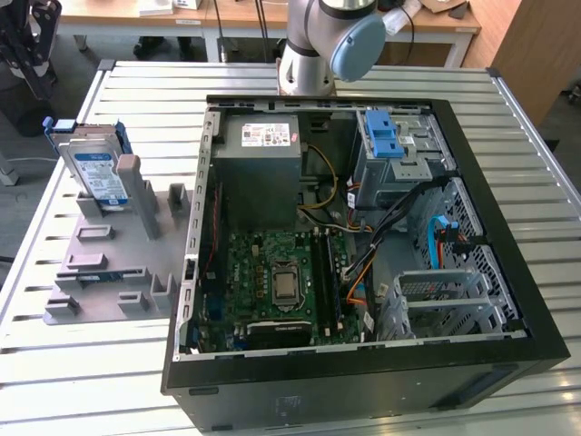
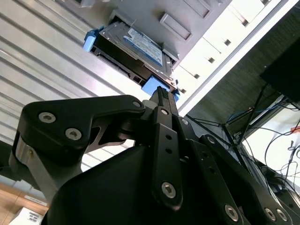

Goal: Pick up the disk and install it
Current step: 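Pick up the disk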

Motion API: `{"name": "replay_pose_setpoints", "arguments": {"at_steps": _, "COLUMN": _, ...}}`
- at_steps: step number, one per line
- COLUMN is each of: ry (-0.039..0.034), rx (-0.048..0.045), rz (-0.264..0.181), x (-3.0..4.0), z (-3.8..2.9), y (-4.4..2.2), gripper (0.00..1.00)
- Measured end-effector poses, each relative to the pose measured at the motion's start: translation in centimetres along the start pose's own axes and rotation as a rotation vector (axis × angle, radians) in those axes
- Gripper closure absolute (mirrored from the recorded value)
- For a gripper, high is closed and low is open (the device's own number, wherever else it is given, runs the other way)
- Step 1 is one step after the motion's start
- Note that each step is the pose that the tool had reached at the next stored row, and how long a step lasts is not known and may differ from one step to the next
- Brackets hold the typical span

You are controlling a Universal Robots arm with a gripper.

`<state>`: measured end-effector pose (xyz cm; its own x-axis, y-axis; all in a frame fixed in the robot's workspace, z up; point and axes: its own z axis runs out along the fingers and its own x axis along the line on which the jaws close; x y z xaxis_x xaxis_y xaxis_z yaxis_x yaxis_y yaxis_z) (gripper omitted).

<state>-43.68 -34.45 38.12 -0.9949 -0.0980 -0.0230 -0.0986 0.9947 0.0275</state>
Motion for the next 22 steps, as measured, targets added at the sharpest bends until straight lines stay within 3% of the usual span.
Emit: {"name": "replay_pose_setpoints", "arguments": {"at_steps": 22, "ry": 0.0038, "rx": -0.0026, "rz": -0.133, "x": 0.16, "z": 0.04, "y": 0.02, "gripper": 0.89}}
